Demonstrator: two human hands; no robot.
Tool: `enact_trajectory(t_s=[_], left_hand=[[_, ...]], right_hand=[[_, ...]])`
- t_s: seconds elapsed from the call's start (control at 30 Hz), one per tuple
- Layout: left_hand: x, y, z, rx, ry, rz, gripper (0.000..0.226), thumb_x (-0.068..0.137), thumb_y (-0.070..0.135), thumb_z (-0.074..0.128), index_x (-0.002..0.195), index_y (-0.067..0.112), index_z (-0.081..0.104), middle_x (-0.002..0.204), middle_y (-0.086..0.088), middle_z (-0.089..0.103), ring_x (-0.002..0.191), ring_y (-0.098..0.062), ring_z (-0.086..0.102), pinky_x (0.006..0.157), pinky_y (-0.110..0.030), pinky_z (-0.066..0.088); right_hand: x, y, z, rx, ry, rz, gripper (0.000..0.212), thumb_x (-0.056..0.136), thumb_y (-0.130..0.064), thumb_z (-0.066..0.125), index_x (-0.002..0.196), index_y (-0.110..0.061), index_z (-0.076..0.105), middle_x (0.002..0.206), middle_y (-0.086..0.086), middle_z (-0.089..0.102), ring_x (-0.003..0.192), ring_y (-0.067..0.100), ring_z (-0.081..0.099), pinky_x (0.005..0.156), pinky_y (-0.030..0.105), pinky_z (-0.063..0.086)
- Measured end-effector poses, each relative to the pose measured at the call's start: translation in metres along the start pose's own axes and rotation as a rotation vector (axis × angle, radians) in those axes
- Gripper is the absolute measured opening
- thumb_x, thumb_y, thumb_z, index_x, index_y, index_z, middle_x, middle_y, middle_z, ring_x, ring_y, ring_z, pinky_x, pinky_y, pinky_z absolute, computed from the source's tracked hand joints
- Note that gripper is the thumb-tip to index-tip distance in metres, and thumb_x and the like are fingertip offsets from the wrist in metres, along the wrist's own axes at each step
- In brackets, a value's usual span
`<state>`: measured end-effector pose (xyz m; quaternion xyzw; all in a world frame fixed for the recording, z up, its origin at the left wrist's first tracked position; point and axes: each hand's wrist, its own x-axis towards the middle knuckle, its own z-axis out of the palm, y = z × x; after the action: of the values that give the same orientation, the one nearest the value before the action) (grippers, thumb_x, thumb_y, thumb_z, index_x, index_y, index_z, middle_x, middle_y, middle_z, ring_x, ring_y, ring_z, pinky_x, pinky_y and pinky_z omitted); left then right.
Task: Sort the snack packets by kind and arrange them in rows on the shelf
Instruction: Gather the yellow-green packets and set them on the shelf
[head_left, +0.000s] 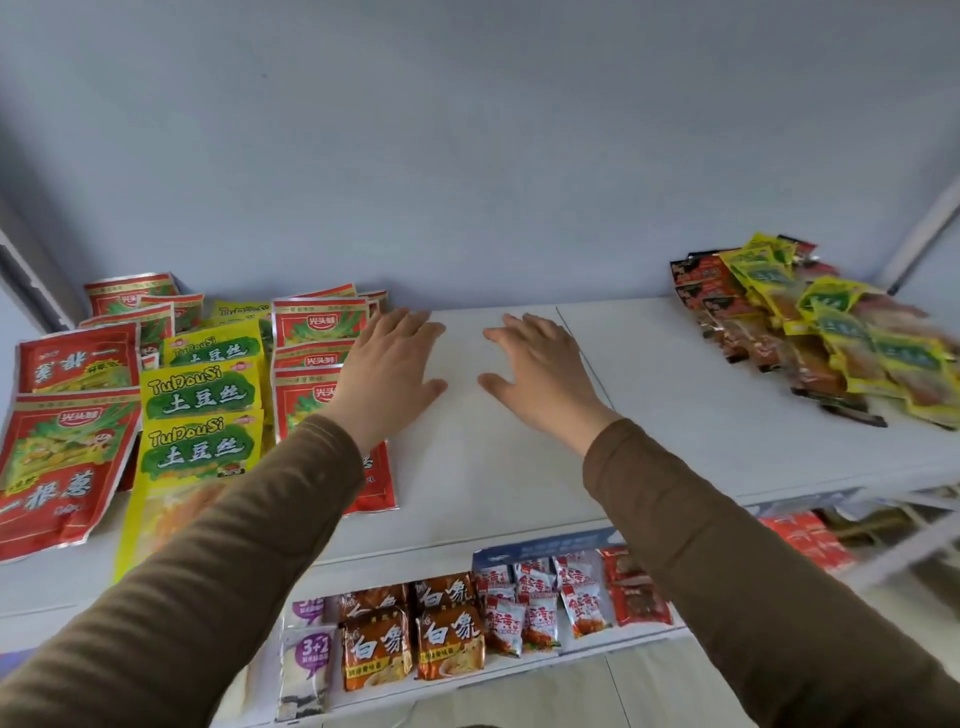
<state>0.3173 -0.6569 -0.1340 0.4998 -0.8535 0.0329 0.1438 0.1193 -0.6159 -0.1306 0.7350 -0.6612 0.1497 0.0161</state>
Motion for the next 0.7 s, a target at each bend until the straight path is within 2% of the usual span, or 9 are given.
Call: enact_trajectory(t_s=[0.2,0.37,0.57,0.7], left_hand=[[0.028,0.077,0.015,-0.036,-0.067,0.065,0.073,0.095,0.046,0.064,0.157,0.023,0.033,0.166,-0.002,0.030,0.154,-0.025,0.022,0.127,-0.042,0.014],[0.054,0.163,0.030,-0.063,-0.093,0.113,0.073,0.093,0.045,0.065,0.156,0.022,0.036,0.163,-0.003,0.034,0.151,-0.025,0.028,0.125,-0.040,0.018],[0.081,0.275,0.052,-0.112,-0.120,0.109,0.071,0.094,0.046,0.064,0.156,0.023,0.036,0.162,-0.003,0.035,0.150,-0.025,0.030,0.123,-0.039,0.020],[0.098,0.330,0.062,-0.141,-0.131,0.093,0.071,0.094,0.046,0.064,0.155,0.025,0.037,0.162,-0.002,0.036,0.149,-0.025,0.031,0.122,-0.040,0.023]], right_hand=[[-0.036,0.067,-0.019,-0.019,-0.012,0.074,0.063,0.097,-0.048,0.055,0.153,-0.025,0.037,0.162,0.001,0.030,0.150,0.025,0.022,0.121,0.046,0.018],[-0.074,0.150,-0.039,-0.017,-0.026,0.140,0.064,0.098,-0.047,0.054,0.154,-0.026,0.033,0.163,0.001,0.029,0.150,0.025,0.022,0.121,0.045,0.018],[-0.114,0.259,-0.066,-0.015,-0.027,0.174,0.064,0.097,-0.047,0.055,0.154,-0.026,0.034,0.162,0.000,0.030,0.150,0.026,0.020,0.122,0.047,0.015],[-0.128,0.315,-0.081,-0.014,0.006,0.161,0.062,0.097,-0.046,0.057,0.152,-0.024,0.037,0.160,-0.001,0.034,0.149,0.027,0.024,0.120,0.047,0.021]])
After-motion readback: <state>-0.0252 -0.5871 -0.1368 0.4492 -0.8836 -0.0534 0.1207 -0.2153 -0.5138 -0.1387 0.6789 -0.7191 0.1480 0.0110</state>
